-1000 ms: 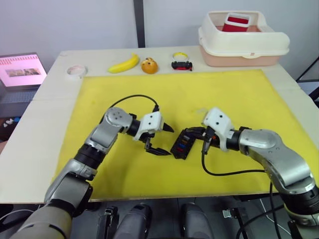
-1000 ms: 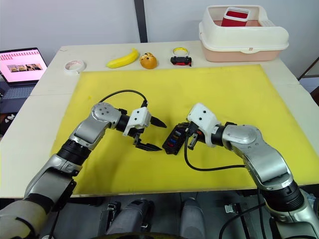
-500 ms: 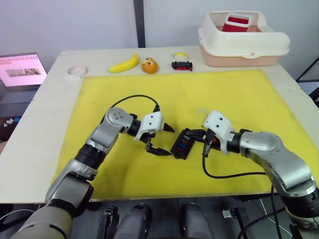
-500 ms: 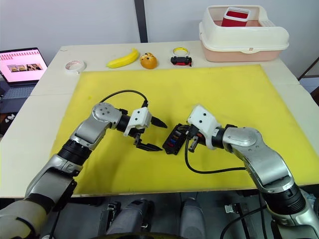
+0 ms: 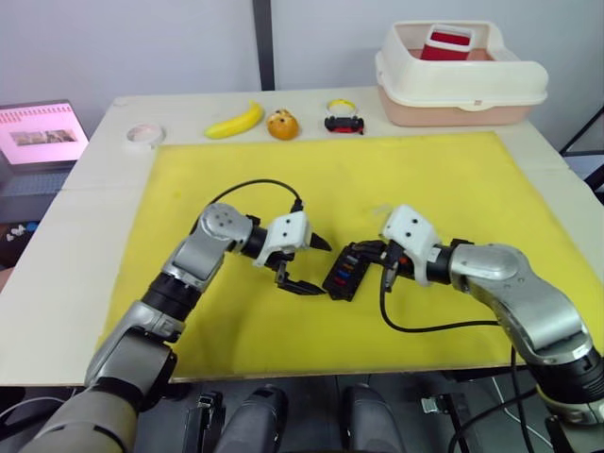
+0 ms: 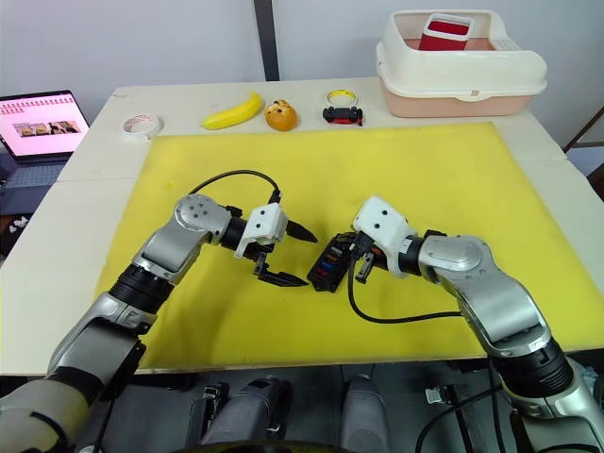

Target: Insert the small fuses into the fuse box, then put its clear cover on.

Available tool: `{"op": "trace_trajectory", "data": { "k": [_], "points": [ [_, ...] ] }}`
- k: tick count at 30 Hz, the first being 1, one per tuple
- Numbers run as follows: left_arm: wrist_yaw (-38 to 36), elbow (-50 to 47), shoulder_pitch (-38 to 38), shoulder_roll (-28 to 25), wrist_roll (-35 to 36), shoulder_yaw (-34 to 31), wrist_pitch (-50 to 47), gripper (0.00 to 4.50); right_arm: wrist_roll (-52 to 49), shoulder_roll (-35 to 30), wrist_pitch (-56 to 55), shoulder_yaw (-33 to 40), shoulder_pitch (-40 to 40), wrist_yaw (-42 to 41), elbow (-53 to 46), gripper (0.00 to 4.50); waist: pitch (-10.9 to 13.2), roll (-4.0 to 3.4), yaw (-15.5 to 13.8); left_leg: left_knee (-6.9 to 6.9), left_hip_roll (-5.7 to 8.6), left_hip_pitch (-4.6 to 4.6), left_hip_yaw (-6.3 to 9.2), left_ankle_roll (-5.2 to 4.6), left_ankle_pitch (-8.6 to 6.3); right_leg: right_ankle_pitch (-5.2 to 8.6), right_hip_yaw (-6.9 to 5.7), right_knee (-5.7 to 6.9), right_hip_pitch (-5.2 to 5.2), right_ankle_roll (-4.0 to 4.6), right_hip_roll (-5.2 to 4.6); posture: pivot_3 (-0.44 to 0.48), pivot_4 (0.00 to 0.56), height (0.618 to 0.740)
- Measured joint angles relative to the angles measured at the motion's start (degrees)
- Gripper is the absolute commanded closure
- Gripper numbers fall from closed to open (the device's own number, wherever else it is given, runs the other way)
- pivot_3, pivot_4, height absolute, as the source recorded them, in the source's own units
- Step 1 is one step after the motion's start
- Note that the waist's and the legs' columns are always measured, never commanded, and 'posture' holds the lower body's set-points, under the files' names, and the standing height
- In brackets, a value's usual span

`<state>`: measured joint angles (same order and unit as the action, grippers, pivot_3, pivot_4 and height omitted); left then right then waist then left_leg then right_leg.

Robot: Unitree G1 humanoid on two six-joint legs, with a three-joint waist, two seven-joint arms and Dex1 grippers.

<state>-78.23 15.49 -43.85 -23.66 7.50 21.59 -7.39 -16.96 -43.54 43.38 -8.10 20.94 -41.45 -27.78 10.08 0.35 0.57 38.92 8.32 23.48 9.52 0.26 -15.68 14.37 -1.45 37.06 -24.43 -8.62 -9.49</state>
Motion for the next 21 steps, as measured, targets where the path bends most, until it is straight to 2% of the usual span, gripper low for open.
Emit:
{"op": "trace_trajectory", "data": {
  "k": [21],
  "points": [
    [0.0, 0.0, 0.0, 0.0, 0.0, 0.0, -0.2, 0.0, -0.1, -0.7, 1.3, -0.3, 1.0, -1.3, 2.4, 4.45, 0.0, 0.03, -0.3, 0.05, 0.0, -0.03, 0.02, 0.0, 0.0, 0.0, -0.01, -0.01, 0.09, 0.0, 0.0, 0.0, 0.15, 0.74]
  ]
}}
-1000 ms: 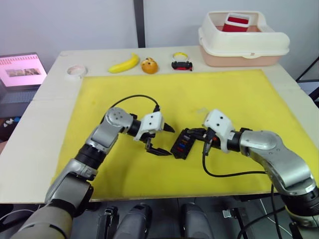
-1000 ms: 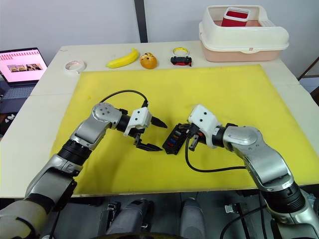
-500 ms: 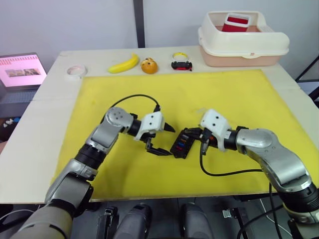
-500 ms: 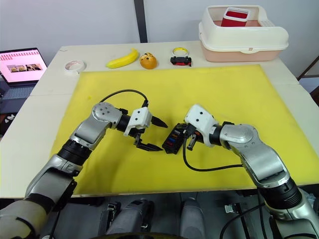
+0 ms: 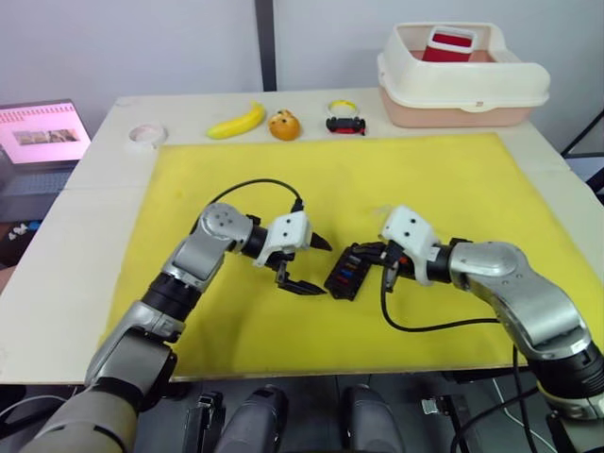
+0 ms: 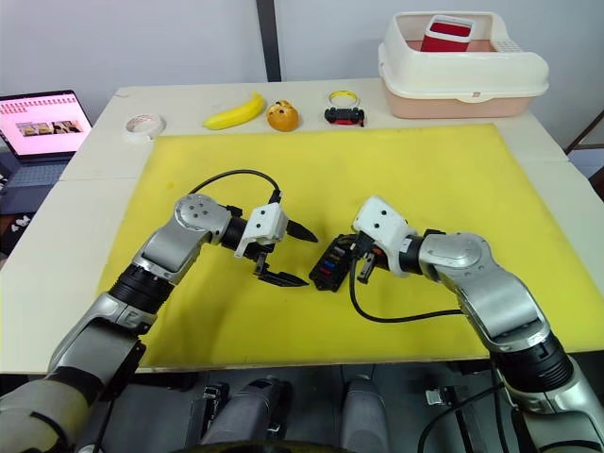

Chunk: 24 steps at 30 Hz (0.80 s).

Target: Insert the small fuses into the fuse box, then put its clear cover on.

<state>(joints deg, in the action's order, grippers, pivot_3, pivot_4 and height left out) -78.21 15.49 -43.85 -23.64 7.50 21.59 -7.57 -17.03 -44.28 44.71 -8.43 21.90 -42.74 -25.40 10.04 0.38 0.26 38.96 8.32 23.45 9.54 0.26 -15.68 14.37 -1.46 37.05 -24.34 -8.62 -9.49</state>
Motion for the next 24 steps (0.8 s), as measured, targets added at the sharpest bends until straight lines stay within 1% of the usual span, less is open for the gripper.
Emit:
{"op": "trace_trajectory", "data": {
  "k": [16, 24],
  "points": [
    [0.0, 0.0, 0.0, 0.0, 0.0, 0.0, -0.5, 0.0, -0.5, 0.0, 3.6, 0.8, -0.6, -0.4, -0.3, 4.45, -0.1, 0.08, -1.0, 0.07, 0.01, -0.07, 0.0, 0.0, 0.0, 0.0, 0.0, 0.0, 0.12, 0.0, 0.0, 0.0, 0.15, 0.74],
    [0.0, -0.3, 0.1, -0.2, 0.0, 0.0, -0.6, 0.0, -5.2, 0.5, 7.5, 4.1, 0.5, -0.6, -0.4, 4.45, -0.1, 0.08, -1.0, 0.07, 0.01, -0.06, 0.01, 0.0, 0.0, 0.0, 0.0, -0.01, 0.1, 0.0, 0.0, 0.0, 0.15, 0.74]
  ]
}}
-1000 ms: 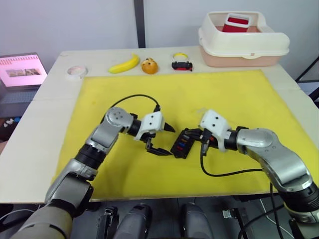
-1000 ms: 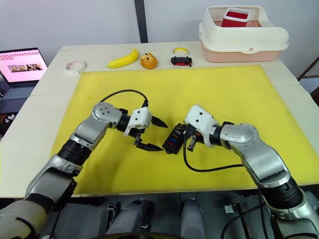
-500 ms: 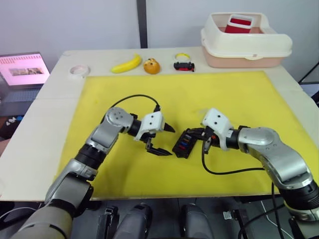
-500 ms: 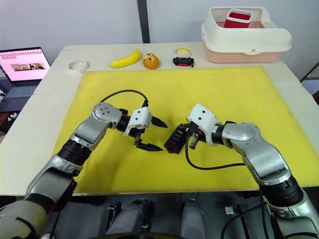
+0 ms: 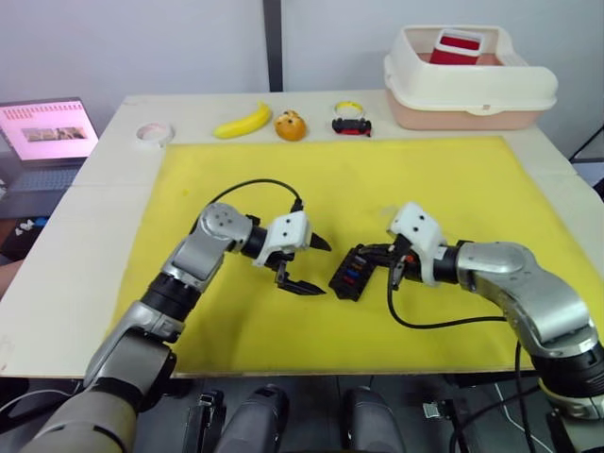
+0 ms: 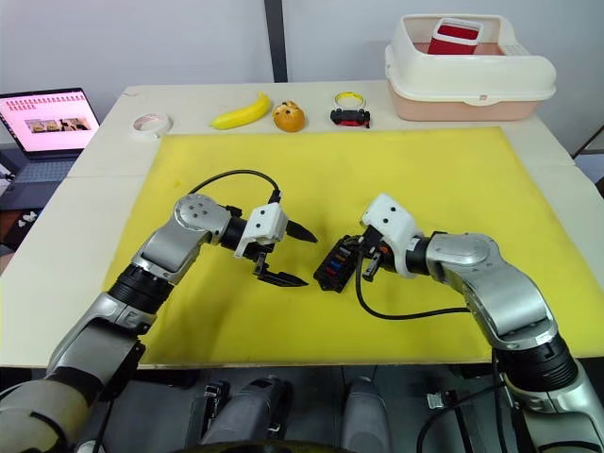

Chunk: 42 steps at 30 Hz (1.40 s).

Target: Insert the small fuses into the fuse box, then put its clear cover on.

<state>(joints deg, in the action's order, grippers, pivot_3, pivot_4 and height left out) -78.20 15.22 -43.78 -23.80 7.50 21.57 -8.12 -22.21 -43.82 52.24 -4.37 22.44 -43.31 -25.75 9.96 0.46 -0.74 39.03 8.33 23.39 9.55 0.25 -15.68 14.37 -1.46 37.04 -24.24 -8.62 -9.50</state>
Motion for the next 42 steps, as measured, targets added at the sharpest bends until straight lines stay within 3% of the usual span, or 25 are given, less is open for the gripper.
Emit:
{"op": "trace_trajectory", "data": {
  "k": [13, 17, 21, 24, 31, 37, 42],
  "points": [
    [0.0, -4.0, 0.2, -1.8, 4.3, -3.5, -5.6, 0.0, -10.6, -2.9, 7.3, 10.5, 4.2, 0.0, -6.8, 4.45, 0.0, -0.02, 0.0, -0.05, 0.0, 0.04, 0.0, 0.0, 0.0, 0.0, 0.0, 0.0, -0.08, 0.0, -0.01, 0.0, 0.15, 0.74],
    [0.0, -9.2, 1.2, -6.5, 7.7, -7.6, -11.2, 0.0, -10.3, -9.8, 4.7, 13.4, -2.0, -2.5, -10.2, 4.45, 0.0, -0.03, 0.1, -0.08, -0.01, 0.04, 0.0, 0.0, 0.0, 0.0, 0.0, 0.0, -0.09, 0.0, 0.0, 0.0, 0.15, 0.74],
    [-0.1, -11.4, 4.9, -14.6, 10.4, -12.8, -17.2, 0.0, -8.9, -17.0, 0.8, 17.5, -11.4, -7.6, -11.3, 4.45, 0.0, -0.05, 0.5, -0.14, -0.06, 0.0, -0.03, 0.0, 0.0, 0.0, 0.0, 0.02, -0.12, 0.0, 0.04, 0.0, 0.15, 0.74],
    [-0.7, -11.1, 7.5, -21.3, 12.0, -16.1, -19.9, 0.0, -8.1, -20.7, -3.1, 23.6, -18.2, -12.4, -11.0, 3.6, 0.1, -0.07, 0.3, -0.14, -0.06, 0.01, -0.04, 0.0, 0.0, 0.0, 0.0, 0.0, -0.12, 0.0, 0.04, 0.0, 0.15, 0.74],
    [-2.5, -1.2, 10.7, -30.8, 11.2, -20.7, -18.0, 0.0, -5.8, -23.1, -8.3, 34.3, -26.0, -19.4, -6.4, 0.1, 0.1, -0.07, -0.1, -0.13, -0.06, 0.0, -0.04, -0.01, 0.0, 0.01, -0.01, -0.04, -0.06, 0.01, 0.02, 0.0, 0.15, 0.74],
    [-4.0, 5.1, 11.0, -32.7, 9.8, -20.7, -14.3, 0.0, -2.5, -23.6, -11.6, 39.3, -30.6, -23.0, -3.0, 0.04, 0.1, -0.07, 0.0, -0.13, -0.07, 0.0, -0.04, -0.01, -0.01, 0.01, -0.01, -0.03, -0.06, 0.01, 0.01, 0.0, 0.15, 0.74],
    [-4.6, 6.3, 7.3, -28.5, 10.6, -20.1, -16.5, 0.0, -5.7, -23.7, -9.9, 37.5, -24.5, -21.5, -4.9, 0.04, 0.1, -0.07, 0.1, -0.13, -0.07, 0.01, -0.04, 0.0, -0.01, 0.01, -0.01, -0.03, -0.07, 0.01, 0.0, 0.0, 0.15, 0.74]
  ]
}}
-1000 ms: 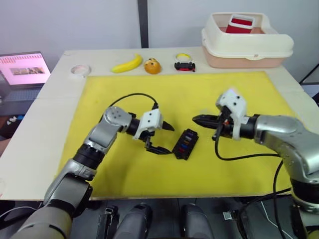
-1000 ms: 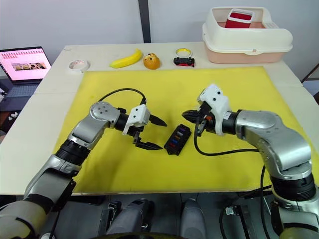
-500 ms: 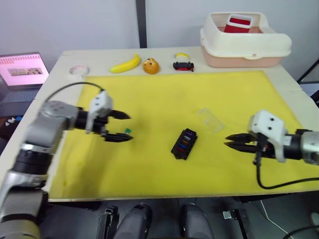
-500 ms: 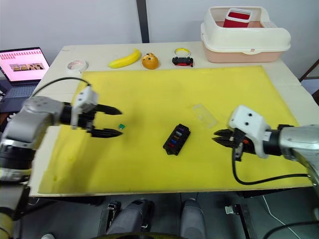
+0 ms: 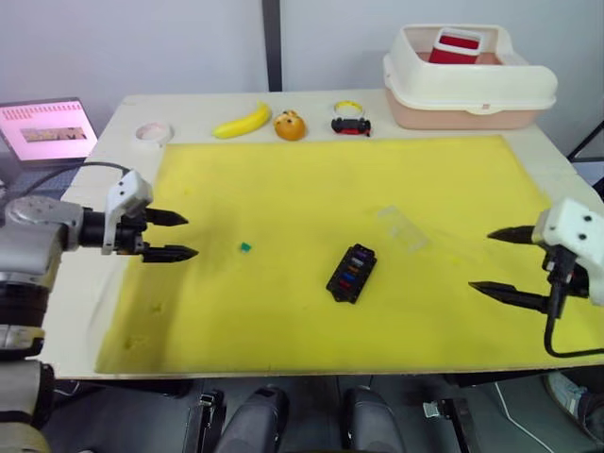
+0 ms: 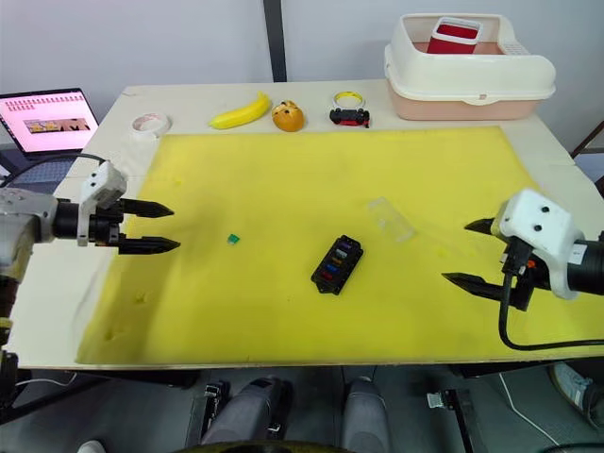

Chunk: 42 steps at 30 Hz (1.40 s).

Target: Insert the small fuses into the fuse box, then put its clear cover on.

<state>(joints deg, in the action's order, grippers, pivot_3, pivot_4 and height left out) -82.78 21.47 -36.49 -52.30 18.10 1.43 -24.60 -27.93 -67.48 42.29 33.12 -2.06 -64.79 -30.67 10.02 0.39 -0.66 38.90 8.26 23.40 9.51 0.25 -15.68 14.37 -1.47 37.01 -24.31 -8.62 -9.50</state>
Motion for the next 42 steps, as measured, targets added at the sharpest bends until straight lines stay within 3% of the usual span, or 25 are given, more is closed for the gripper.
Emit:
{"op": "trace_trajectory", "data": {
  "k": [7, 12, 28, 42],
  "points": [
    [-6.2, 6.8, -6.1, 7.6, 1.1, 6.4, -8.6, 0.0, -10.6, 2.8, 6.6, -14.7, 19.3, 7.9, -7.3, 0.04, 0.0, 0.05, 0.3, 0.01, -0.01, 0.03, 0.0, 0.0, 0.0, 0.0, -0.02, 0.0, -0.02, 0.0, 0.0, 0.0, 0.15, 0.74],
    [-8.9, 14.4, -11.4, 10.3, 1.1, 9.1, -12.9, 0.0, -13.1, 6.4, 9.6, -23.7, 27.4, 13.3, -9.9, 0.04, 0.0, 0.08, 0.2, 0.02, 0.02, 0.08, 0.02, -0.01, 0.0, 0.0, -0.04, 0.0, -0.07, 0.0, 0.01, 0.0, 0.15, 0.74],
    [-9.5, 36.4, -20.5, 14.2, -3.8, 8.9, -18.8, 0.0, -16.2, 9.0, 14.0, -28.9, 33.2, 20.4, -11.9, 0.04, 0.0, 0.08, 0.5, 0.05, 0.02, 0.07, 0.01, -0.01, 0.0, 0.0, -0.04, 0.08, -0.1, -0.01, 0.05, 0.0, 0.15, 0.74],
    [-9.4, 32.7, -19.2, 14.9, -1.9, 10.5, -24.1, 0.0, -16.1, 9.7, 14.7, -32.9, 36.9, 20.6, -11.8, 0.04, 0.0, 0.07, 0.3, 0.07, 0.04, 0.07, 0.02, -0.01, -0.01, 0.0, -0.03, 0.09, -0.09, -0.02, 0.03, 0.0, 0.15, 0.74]
  ]
}}
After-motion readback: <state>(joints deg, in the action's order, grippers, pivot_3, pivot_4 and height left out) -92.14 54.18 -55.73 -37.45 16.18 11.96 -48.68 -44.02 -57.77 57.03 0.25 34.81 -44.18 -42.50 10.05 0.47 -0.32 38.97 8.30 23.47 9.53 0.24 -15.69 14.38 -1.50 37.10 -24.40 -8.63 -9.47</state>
